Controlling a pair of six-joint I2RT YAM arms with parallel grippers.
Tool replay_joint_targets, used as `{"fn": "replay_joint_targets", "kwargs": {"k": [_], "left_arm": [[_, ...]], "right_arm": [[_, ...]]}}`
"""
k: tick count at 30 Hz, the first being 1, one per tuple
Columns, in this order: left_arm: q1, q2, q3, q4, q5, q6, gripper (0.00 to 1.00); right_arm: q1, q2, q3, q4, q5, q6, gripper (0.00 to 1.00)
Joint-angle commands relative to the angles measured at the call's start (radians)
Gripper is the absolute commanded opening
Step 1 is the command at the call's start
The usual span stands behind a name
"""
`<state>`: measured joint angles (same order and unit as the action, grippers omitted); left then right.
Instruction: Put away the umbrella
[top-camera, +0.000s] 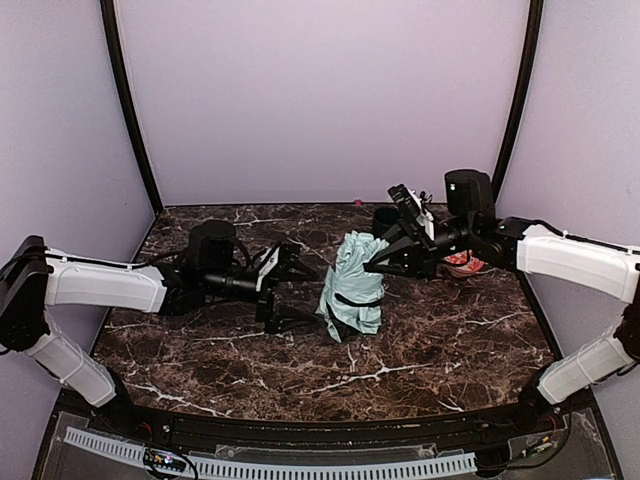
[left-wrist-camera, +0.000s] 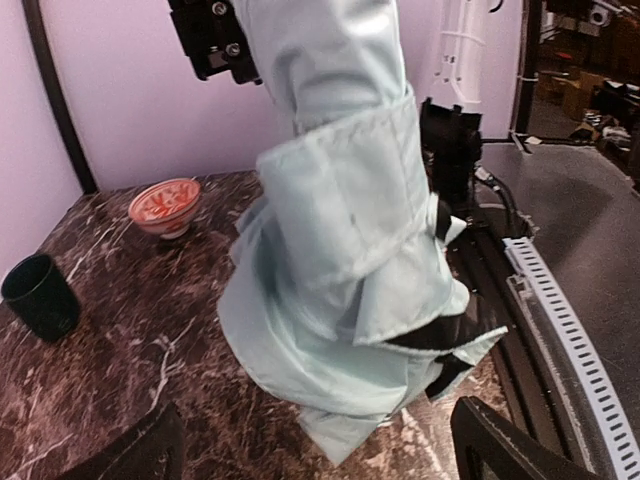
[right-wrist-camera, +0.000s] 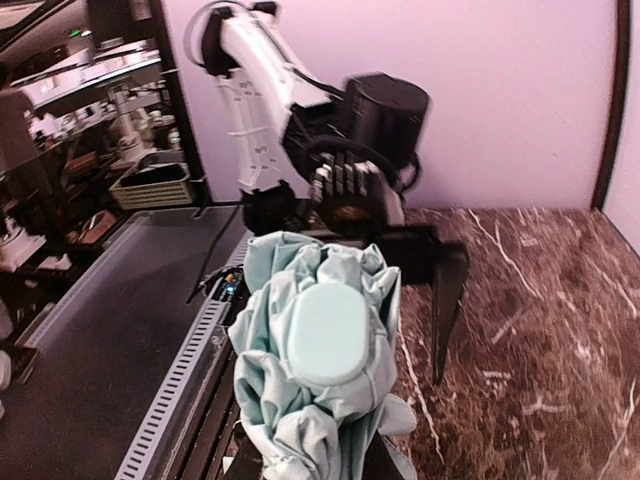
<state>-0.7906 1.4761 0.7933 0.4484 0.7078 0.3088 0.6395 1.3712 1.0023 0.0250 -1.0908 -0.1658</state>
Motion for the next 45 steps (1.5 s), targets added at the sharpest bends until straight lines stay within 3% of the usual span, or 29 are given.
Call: {"fn": "replay_joint_targets", "kwargs": {"k": [1,4,9,12,15,17,19,20,22,25,29,38,40,42,45], "left_arm": [[-0.01,0.012,-0.004,0.135,0.188,-0.042,0.95],[-0.039,0.06,0.03,0.154,0.181,-0.044,0.96],[-0.055,0.094,0.024,0.294,0.17,-0.091,0.96],[-0.055,0.074,0.022,0.265,0.182,-0.052,0.97],[-0.055,0.036,0.009,0.188,0.146,0.006,0.99],[-0.055,0.022,-0.007,0.176,0.108,0.03,0.99],[-0.055,0.021,-0.027,0.217,0.092,0.048,0.99],[-0.055,0.024,-0.041,0.288,0.085,0.046,0.99],[-0.055,0.042,-0.069,0.431,0.051,0.013,0.99],[-0.056,0.084,-0.068,0.579,0.044,-0.014,0.99],[-0.059,0.124,-0.037,0.637,0.09,-0.039,0.99],[-0.083,0.182,0.016,0.584,0.194,-0.064,0.86],[-0.084,0.188,0.016,0.602,0.194,-0.07,0.76],[-0.084,0.192,0.024,0.597,0.194,-0.076,0.6],[-0.084,0.194,0.034,0.582,0.204,-0.075,0.5]], "right_arm": [[0.007,-0.073,0.03,0.016,-0.243,-0.209,0.03],[0.019,-0.104,0.031,-0.015,-0.199,-0.303,0.03],[0.03,-0.13,0.011,0.063,-0.21,-0.279,0.03],[0.037,-0.132,0.026,0.022,-0.224,-0.314,0.03],[0.069,-0.17,0.031,-0.058,-0.038,-0.401,0.01],[0.105,-0.212,-0.02,0.025,0.132,-0.38,0.01],[0.11,-0.244,-0.096,0.2,0.148,-0.292,0.01],[0.112,-0.252,-0.15,0.357,0.138,-0.224,0.01],[0.12,-0.248,-0.197,0.519,0.129,-0.123,0.01],[0.136,-0.216,-0.195,0.575,0.118,-0.069,0.0],[0.142,-0.189,-0.188,0.573,0.133,-0.06,0.0],[0.142,-0.159,-0.208,0.637,0.152,-0.036,0.0],[0.142,-0.152,-0.205,0.643,0.129,-0.031,0.0],[0.142,-0.147,-0.202,0.645,0.11,-0.025,0.0],[0.143,-0.142,-0.201,0.641,0.108,-0.021,0.0]]}}
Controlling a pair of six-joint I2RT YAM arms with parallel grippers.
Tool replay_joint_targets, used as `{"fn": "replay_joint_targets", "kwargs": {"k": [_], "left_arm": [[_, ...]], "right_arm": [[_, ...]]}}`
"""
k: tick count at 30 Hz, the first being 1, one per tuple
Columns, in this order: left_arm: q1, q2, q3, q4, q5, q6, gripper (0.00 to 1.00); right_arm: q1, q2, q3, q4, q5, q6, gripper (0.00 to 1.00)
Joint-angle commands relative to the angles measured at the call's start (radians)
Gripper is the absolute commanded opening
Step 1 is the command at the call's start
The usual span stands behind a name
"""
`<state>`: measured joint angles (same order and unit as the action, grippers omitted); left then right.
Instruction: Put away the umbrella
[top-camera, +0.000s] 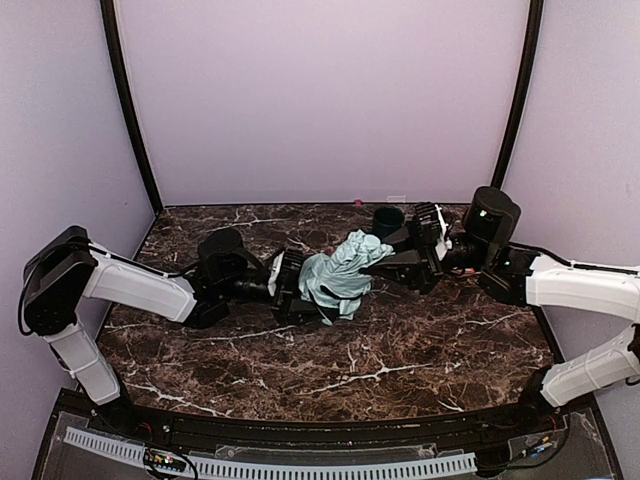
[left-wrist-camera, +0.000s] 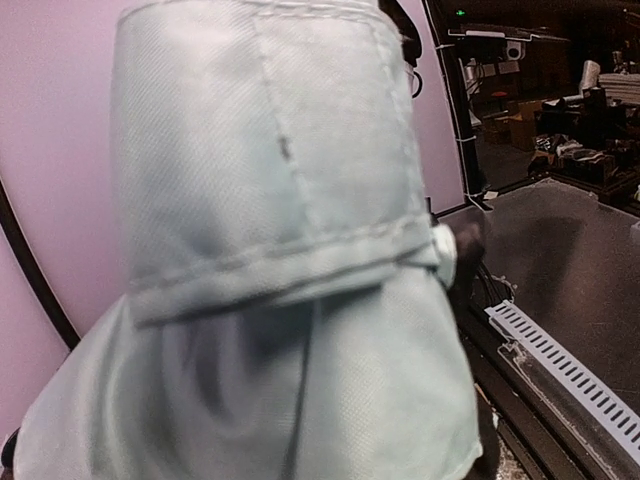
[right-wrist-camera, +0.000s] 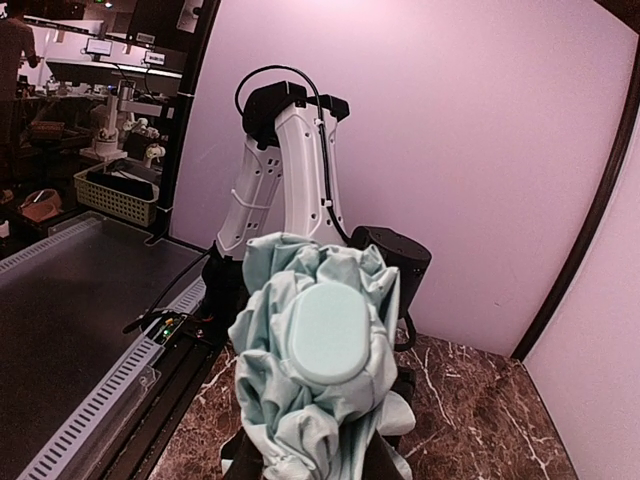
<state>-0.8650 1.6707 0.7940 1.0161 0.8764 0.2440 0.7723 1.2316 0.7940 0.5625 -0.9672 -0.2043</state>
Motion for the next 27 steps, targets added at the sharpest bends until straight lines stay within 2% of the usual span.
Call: {"fn": "replay_joint_targets", "kwargs": {"k": [1,5,8,9,11,13,14,15,18,21,24,27], "left_arm": [[-0.009,-0.004,0.03,0.011,0.035,-0.008,0.46],[-0.009,-0.024,0.012,0.005,0.02,0.003,0.23],[-0.009,-0.043,0.001,-0.005,-0.005,0.011,0.14],[-0.009,-0.048,-0.001,-0.01,-0.017,0.012,0.1],[-0.009,-0.062,-0.005,-0.018,-0.045,0.012,0.06],[-0.009,-0.077,-0.013,-0.023,-0.091,0.02,0.02],[-0.009,-0.088,-0.02,-0.026,-0.138,0.027,0.0],[-0.009,-0.103,-0.031,-0.029,-0.209,0.037,0.0],[-0.009,-0.15,-0.079,-0.027,-0.5,0.094,0.0],[-0.011,-0.199,-0.111,-0.006,-0.81,0.217,0.0],[-0.025,-0.216,-0.133,0.097,-1.095,0.414,0.0],[-0.045,-0.185,-0.136,0.308,-1.306,0.656,0.0]], "right_arm": [[0.01,-0.003,0.005,0.1,-0.011,0.014,0.0],[0.005,-0.009,-0.001,0.065,0.003,-0.011,0.01],[0.0,-0.011,0.004,0.025,0.023,-0.023,0.08],[-0.004,-0.011,0.004,0.013,0.031,-0.028,0.14],[-0.011,-0.016,0.006,-0.024,0.05,-0.046,0.3],[-0.017,-0.031,0.01,-0.072,0.084,-0.066,0.53],[-0.022,-0.042,0.01,-0.098,0.109,-0.078,0.79],[-0.026,-0.055,0.009,-0.127,0.146,-0.089,0.97],[-0.035,-0.102,-0.001,-0.18,0.35,-0.059,0.99],[-0.049,-0.147,-0.041,-0.138,0.503,0.078,0.99],[-0.054,-0.158,-0.061,-0.094,0.487,0.208,0.99],[-0.055,-0.119,-0.002,-0.097,0.451,0.379,0.99]]}}
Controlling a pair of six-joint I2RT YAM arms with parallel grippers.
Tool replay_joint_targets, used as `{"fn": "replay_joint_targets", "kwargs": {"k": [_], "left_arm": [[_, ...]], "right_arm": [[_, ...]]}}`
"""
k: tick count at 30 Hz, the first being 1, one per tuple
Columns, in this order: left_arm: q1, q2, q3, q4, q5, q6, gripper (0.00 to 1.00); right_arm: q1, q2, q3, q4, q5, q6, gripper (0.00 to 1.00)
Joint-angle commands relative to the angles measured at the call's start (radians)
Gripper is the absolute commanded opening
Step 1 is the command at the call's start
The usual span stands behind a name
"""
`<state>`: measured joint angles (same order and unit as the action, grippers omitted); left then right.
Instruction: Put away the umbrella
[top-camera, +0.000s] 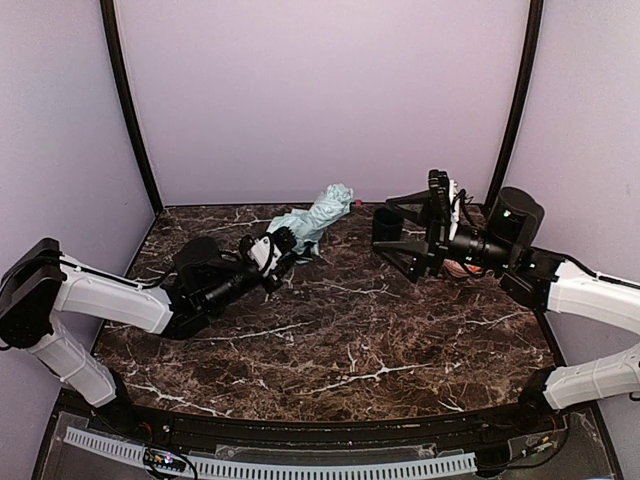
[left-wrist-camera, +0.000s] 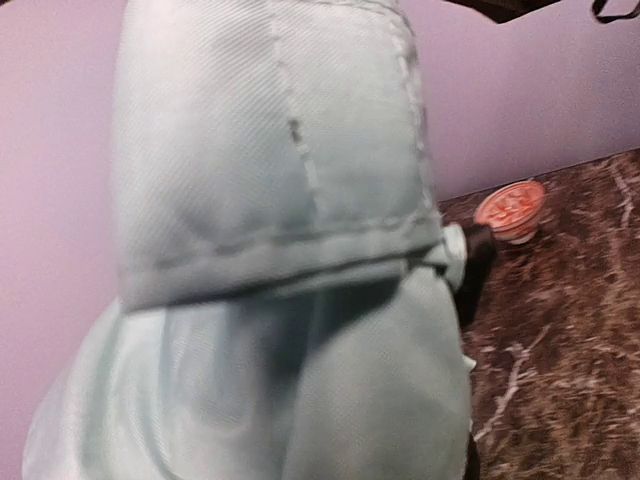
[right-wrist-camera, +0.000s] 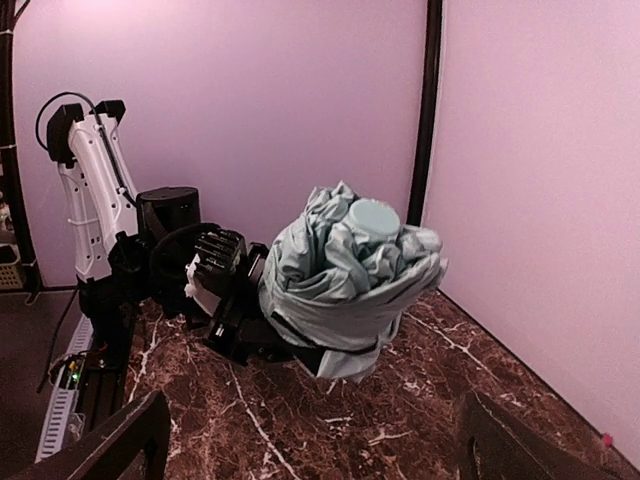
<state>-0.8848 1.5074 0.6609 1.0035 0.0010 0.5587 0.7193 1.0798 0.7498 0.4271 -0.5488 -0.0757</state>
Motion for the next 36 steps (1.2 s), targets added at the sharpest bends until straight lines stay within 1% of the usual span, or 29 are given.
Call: {"fn": "replay_joint_targets", "kwargs": {"k": [1,3,5,6,8,10,12,15,19,22,23,26,28,31,33,36], "left_arm": [[-0.036,0.009,0.008,0.393,-0.486,0.431,0.0],[-0.054,0.072,0.04,0.558,-0.564,0.622,0.0],[-0.07,0.155,0.084,0.724,-0.61,0.814,0.0],[-0.075,0.192,0.118,0.735,-0.628,0.897,0.0],[-0.085,0.249,0.171,0.738,-0.652,0.982,0.0],[-0.101,0.272,0.183,0.738,-0.643,1.003,0.0],[-0.112,0.277,0.186,0.738,-0.634,0.988,0.0],[-0.118,0.275,0.192,0.738,-0.636,0.976,0.0],[-0.127,0.278,0.189,0.738,-0.623,0.978,0.0],[-0.14,0.289,0.189,0.738,-0.608,0.998,0.0],[-0.143,0.294,0.189,0.738,-0.608,0.997,0.0],[-0.15,0.295,0.187,0.738,-0.606,0.988,0.0],[-0.152,0.294,0.185,0.738,-0.603,0.986,0.0],[-0.152,0.296,0.179,0.738,-0.598,0.985,0.0],[-0.153,0.297,0.17,0.738,-0.593,0.98,0.0],[-0.159,0.291,0.153,0.738,-0.579,0.96,0.0]], "right_arm": [[-0.001,0.051,0.069,0.033,0.032,0.325,0.99],[0.0,0.097,0.114,0.03,0.063,0.438,0.99],[0.007,0.154,0.164,0.021,0.084,0.51,0.99],[0.014,0.178,0.194,0.018,0.084,0.53,0.99],[0.03,0.218,0.246,0.011,0.092,0.553,0.99],[0.039,0.254,0.282,0.028,0.101,0.582,0.99],[0.045,0.29,0.304,0.047,0.116,0.613,0.99],[0.047,0.336,0.342,-0.015,0.148,0.625,0.98],[0.047,0.368,0.349,-0.024,0.167,0.632,0.97],[0.046,0.395,0.373,-0.011,0.144,0.632,0.96],[0.047,0.407,0.385,-0.004,0.127,0.633,0.93],[0.046,0.445,0.425,0.002,0.084,0.636,0.79],[0.045,0.456,0.433,0.015,0.058,0.639,0.65],[0.043,0.457,0.421,0.061,0.018,0.65,0.36],[0.039,0.452,0.416,0.073,0.003,0.648,0.26],[0.029,0.444,0.411,0.076,-0.007,0.637,0.15]]}}
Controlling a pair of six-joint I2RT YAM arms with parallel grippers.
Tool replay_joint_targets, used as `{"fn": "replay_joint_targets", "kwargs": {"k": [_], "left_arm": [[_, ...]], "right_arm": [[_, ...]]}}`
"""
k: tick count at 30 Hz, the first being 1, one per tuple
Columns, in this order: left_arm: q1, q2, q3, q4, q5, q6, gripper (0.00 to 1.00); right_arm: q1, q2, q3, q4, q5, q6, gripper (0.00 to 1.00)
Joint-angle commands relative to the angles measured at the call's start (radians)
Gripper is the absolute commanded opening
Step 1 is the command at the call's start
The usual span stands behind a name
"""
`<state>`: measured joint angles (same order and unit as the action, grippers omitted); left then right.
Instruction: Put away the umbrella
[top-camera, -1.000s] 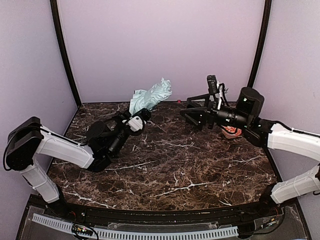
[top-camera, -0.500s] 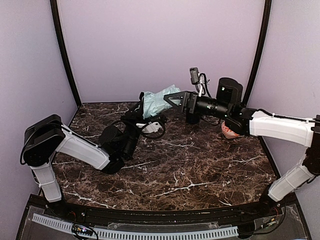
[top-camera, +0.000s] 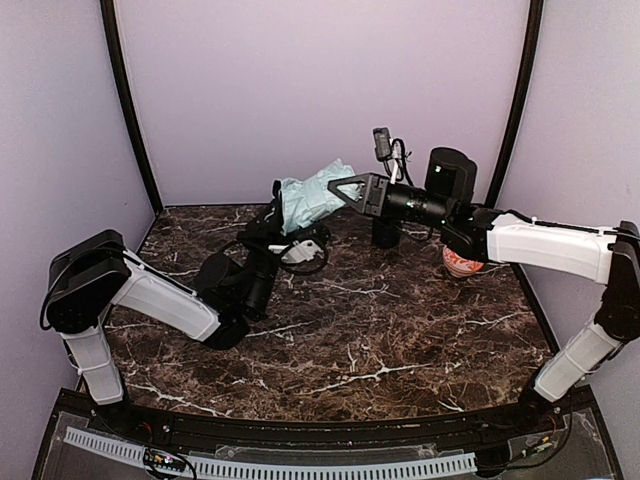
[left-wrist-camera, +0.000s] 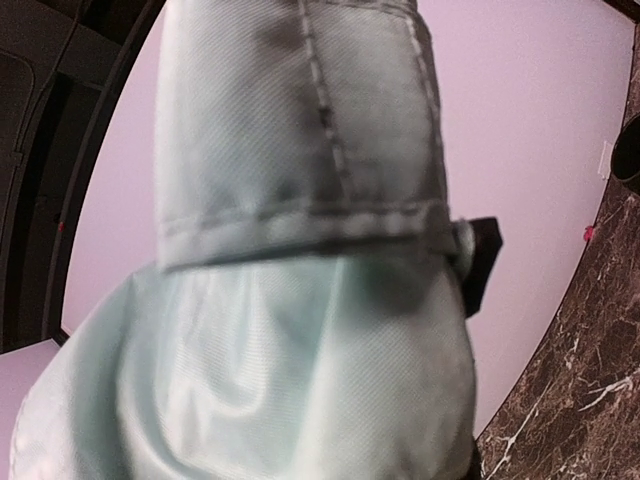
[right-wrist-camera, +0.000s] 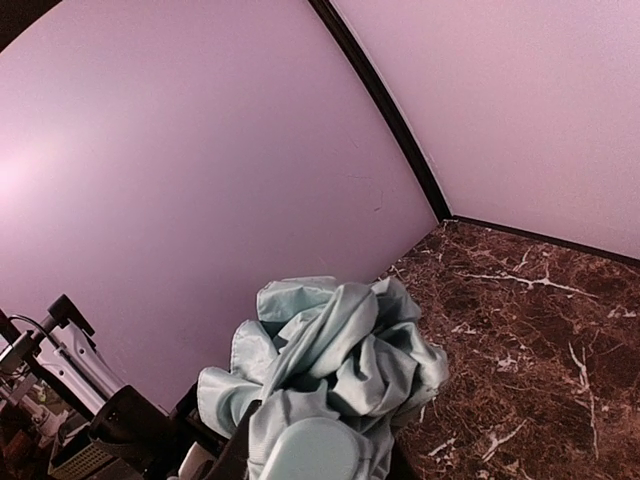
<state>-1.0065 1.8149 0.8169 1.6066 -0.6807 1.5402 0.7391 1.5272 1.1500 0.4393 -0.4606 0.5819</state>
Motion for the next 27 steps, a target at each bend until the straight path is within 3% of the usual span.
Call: {"fn": "replay_joint_targets", "kwargs": {"k": [1,2,4,5,8,10,14,17,22,24,27], "left_arm": [[-0.043,-0.019,-0.009,0.135,0.11,-0.029,0.0],[-0.047,-0.021,-0.014,0.134,0.115,-0.035,0.0],[-0.055,-0.021,-0.028,0.131,0.125,-0.053,0.08],[-0.059,-0.022,-0.036,0.123,0.129,-0.067,0.17],[-0.07,-0.042,-0.065,0.002,0.153,-0.169,0.64],[-0.077,-0.084,-0.121,-0.156,0.203,-0.289,0.78],[-0.071,-0.236,-0.198,-0.598,0.415,-0.64,0.88],[-0.05,-0.328,-0.217,-0.818,0.635,-0.81,0.93],[0.075,-0.454,-0.221,-0.994,1.07,-1.089,0.94],[0.15,-0.479,-0.226,-0.974,1.255,-1.21,0.93],[0.227,-0.481,-0.202,-0.964,1.326,-1.332,0.91]], "right_arm": [[0.006,-0.005,0.01,0.062,-0.1,-0.023,0.12],[0.002,-0.005,0.011,0.06,-0.108,-0.026,0.01],[-0.006,-0.006,0.011,0.053,-0.12,-0.024,0.0],[-0.012,-0.005,0.011,0.053,-0.13,-0.021,0.0],[-0.033,-0.011,0.016,0.04,-0.176,-0.021,0.0],[-0.063,-0.021,0.022,0.005,-0.212,-0.034,0.0],[-0.137,-0.059,0.047,-0.18,-0.236,-0.156,0.0],[-0.172,-0.074,0.07,-0.333,-0.281,-0.283,0.0],[-0.195,-0.034,0.17,-0.717,-0.411,-0.546,0.0],[-0.194,0.002,0.198,-0.85,-0.471,-0.644,0.0],[-0.181,0.037,0.2,-0.955,-0.579,-0.722,0.0]]}}
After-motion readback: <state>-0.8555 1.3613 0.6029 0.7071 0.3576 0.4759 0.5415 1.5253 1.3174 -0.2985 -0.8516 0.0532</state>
